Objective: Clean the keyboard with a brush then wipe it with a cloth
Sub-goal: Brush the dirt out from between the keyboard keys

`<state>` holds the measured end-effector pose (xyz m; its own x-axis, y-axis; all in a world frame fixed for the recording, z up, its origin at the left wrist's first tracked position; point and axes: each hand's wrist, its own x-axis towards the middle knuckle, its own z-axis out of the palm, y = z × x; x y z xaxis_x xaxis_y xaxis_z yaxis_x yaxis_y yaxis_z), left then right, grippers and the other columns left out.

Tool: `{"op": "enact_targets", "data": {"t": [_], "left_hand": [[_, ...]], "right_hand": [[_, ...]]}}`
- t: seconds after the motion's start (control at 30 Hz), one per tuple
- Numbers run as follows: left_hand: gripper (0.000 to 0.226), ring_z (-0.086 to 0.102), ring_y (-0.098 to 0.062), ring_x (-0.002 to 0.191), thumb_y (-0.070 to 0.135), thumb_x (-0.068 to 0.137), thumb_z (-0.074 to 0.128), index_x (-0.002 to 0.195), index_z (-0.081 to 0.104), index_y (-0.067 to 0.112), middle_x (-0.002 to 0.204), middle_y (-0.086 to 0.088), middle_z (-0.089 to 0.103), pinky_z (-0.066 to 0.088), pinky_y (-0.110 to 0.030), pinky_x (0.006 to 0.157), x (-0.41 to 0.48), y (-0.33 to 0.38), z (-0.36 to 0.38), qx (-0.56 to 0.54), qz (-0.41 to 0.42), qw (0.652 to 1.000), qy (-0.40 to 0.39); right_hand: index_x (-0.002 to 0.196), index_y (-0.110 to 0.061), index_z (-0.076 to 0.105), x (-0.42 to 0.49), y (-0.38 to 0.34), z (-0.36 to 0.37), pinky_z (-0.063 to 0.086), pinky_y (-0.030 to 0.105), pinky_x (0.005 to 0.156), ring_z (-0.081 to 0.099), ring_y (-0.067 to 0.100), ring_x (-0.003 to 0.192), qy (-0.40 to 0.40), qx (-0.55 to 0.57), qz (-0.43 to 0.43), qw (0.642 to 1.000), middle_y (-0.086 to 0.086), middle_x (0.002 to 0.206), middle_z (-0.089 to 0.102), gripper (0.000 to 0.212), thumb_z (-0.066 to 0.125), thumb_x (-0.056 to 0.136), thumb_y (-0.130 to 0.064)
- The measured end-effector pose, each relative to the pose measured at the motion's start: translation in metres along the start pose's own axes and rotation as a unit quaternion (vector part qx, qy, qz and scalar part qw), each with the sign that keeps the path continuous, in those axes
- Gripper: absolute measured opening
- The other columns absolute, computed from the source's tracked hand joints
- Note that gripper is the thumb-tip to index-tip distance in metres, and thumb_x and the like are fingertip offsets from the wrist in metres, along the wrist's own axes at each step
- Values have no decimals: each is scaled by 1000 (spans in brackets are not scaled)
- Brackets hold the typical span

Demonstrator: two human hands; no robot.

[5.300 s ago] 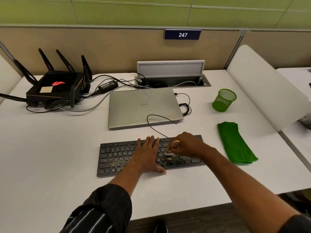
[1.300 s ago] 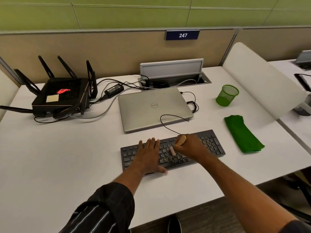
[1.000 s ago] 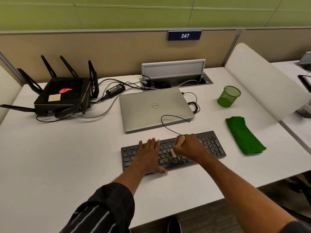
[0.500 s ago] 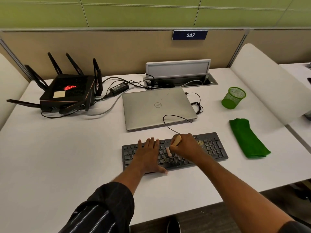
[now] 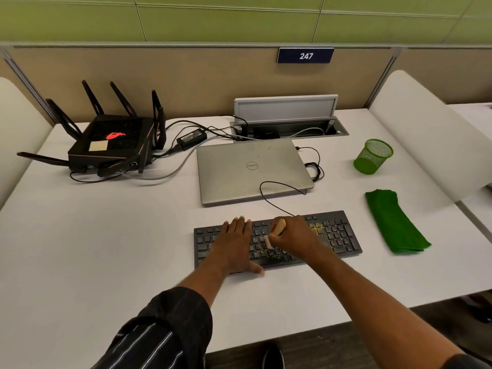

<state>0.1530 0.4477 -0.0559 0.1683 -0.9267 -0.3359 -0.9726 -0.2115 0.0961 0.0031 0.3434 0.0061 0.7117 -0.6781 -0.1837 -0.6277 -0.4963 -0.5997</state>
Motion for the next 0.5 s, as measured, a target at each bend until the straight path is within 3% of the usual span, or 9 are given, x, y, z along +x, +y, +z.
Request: {"op": "enact_targets", "data": {"t": [0.17,0.3,0.5], "left_hand": [[139,-3,-33,156,89,70,59,160,-6,6,169,-18,-4,1,-50,126,0,-1,-1,3,2,1000,1],[139,-3,-32,156,89,70,60,161,-6,7,169,-16,-4,0,-51,126,-2,-5,0,1,0,1000,1],[138,-4,-31,156,89,70,60,161,-6,7,169,-16,-4,-2,-52,124,-5,-10,-1,-3,7,1000,1]], "right_hand": [[78,-13,71,1,-3,-5,54,26,57,67,15,64,9,7,10,1000,2,70,70,4,71,82,-15],[83,-16,73,2,-6,-3,44,13,53,63,5,62,61,32,6,998,-4,72,70,5,71,84,-21],[83,-17,73,-1,-7,13,44,19,55,60,4,60,17,20,-16,1000,-5,71,69,6,69,86,-21]]}}
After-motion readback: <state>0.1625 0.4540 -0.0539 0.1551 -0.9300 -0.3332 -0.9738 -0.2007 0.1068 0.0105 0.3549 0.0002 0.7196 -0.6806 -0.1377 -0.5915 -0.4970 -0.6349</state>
